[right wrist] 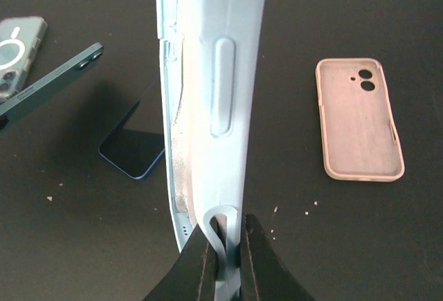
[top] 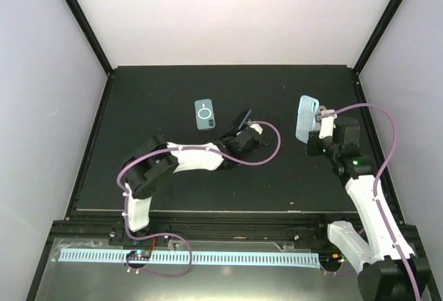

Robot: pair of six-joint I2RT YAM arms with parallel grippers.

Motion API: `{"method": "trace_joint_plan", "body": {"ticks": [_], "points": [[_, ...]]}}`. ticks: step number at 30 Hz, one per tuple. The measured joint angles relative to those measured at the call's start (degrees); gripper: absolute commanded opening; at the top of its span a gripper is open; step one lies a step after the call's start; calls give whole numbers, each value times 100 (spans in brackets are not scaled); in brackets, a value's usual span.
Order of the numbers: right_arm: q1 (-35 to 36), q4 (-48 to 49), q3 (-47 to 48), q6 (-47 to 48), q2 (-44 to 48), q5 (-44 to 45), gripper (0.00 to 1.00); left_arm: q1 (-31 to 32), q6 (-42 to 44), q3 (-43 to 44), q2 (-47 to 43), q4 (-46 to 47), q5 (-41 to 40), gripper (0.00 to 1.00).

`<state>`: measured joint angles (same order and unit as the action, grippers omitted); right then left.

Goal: Take the phone out of the phone case
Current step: Place the phone at the center of the board.

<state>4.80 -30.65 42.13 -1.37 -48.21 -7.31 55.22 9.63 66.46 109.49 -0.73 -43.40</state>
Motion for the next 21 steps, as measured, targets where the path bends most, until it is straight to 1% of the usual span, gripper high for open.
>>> {"method": "trace_joint_plan", "body": {"ticks": [5,11,13,17,21], "points": [[-13,0,0,-9,-308,118,1,-15,487,293,487,-15,2,2],[-109,4,0,-24,-350,195,1,-42,791,1001,1102,-9,-107,2],[-133,9,0,-24,-350,219,1,-42,800,1141,1220,-24,-120,4],[-149,24,-7,-22,-348,225,1,-42,782,1300,1320,-103,-120,16],[-168,26,-17,-24,-356,225,1,-42,737,1338,1403,-317,-24,22]]}}
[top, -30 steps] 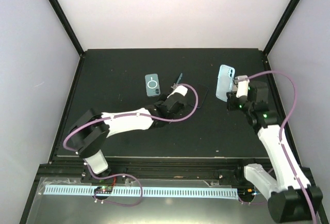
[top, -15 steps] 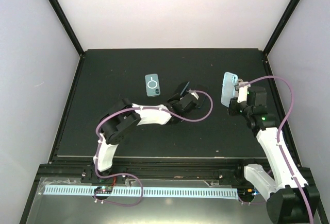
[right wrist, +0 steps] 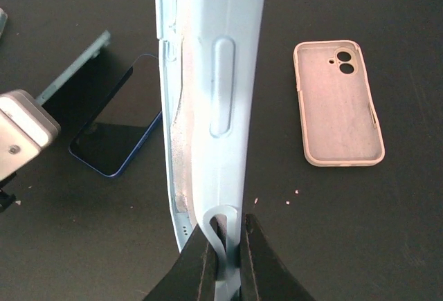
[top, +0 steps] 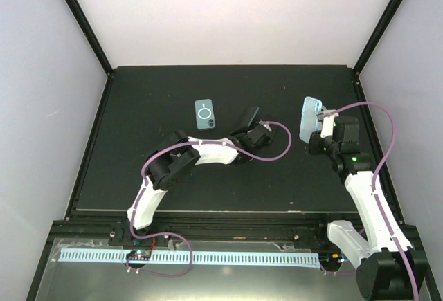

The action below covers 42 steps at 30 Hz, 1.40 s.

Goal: Take the phone out of the phone case
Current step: Place the phone at the center of the board, then place the phone case at the center of the board.

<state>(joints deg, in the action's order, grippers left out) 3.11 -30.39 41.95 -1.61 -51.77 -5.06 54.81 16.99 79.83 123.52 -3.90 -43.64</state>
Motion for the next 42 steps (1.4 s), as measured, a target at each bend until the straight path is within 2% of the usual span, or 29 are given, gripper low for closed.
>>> {"method": "trace_joint_plan", "body": {"ticks": [6,9,12,16,21,27,32,38,42], "points": [[-2,0,0,0,-70,0,1,0,-68,9,212,-297,63,33],[-4,9,0,0,-68,2,1,0,-136,24,225,-450,66,46],[-4,15,0,0,-70,2,1,-2,-260,85,203,-542,111,66],[-7,70,2,15,-192,4,1,-11,-649,44,-133,-769,389,75],[-61,-256,400,474,-855,-72,1,-11,-1187,-98,-1047,-1233,621,79],[-551,-1036,2216,1346,-2411,-621,1,-11,-1860,-879,-2997,-1561,1268,80],[-872,-1641,3108,1849,-3860,-1040,1,-11,-2319,-1709,-4352,-1626,2039,80],[-970,-2218,3359,2092,-5075,-1303,1,-11,-2723,-2868,-5250,-1690,2774,79],[-992,-2382,3803,2059,-5611,-1263,1,-11,-2887,-3200,-5486,-1725,3051,79]]}}
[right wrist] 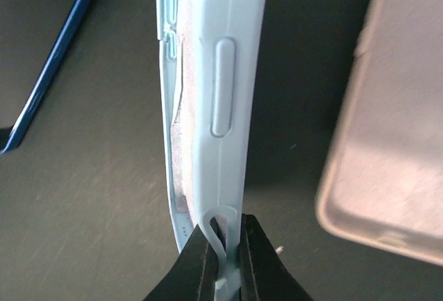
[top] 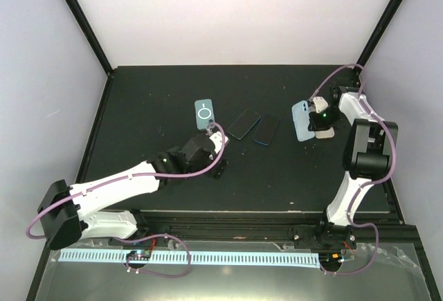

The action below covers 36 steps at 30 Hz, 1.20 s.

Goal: Take the phone out of the phone case
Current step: Place the phone case at the center of the board.

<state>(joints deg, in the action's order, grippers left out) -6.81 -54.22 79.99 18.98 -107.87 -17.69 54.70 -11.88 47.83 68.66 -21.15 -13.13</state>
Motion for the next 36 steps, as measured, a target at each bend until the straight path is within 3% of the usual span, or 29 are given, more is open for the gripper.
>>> {"method": "trace_joint_plan", "body": {"ticks": [8,18,30,36], "points": [[-254,-31,946,-155,-706,387,1,0,-157,-160,-144,15,221,79],[-693,-175,1368,-203,-857,748,1,0,-234,-313,-160,101,348,78],[-678,-1252,1469,756,-892,-828,1,0,-245,-321,-155,212,509,79],[-678,-1307,1478,752,-1423,-938,14,0,-404,-380,-149,319,435,86]]}}
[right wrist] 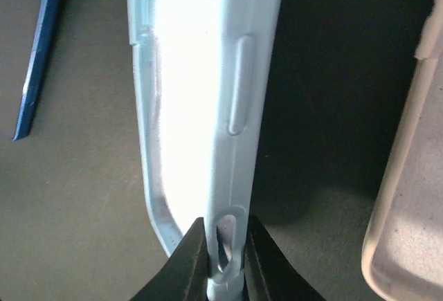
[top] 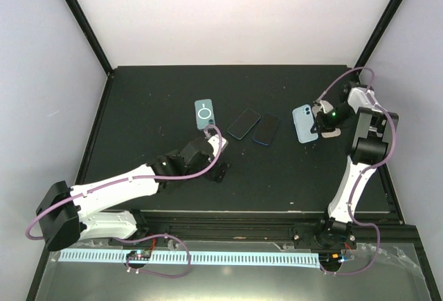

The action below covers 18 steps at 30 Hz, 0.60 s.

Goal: Take the phone out of the phone case
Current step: Place the phone case at the center of the board.

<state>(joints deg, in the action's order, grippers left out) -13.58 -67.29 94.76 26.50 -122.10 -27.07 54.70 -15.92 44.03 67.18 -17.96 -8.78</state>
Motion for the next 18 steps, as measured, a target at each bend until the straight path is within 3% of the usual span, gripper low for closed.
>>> {"method": "trace_joint_plan", "body": {"ticks": [6,11,18], "points": [[-17,195,-87,-138,-138,57,27,0,-400,-240,50,136,-122,87],[-11,337,-275,-157,-9,219,38,-26,-634,-245,295,144,-352,99],[-11,575,-1095,-197,1338,560,40,-531,-1040,44,975,-35,-789,99]]}}
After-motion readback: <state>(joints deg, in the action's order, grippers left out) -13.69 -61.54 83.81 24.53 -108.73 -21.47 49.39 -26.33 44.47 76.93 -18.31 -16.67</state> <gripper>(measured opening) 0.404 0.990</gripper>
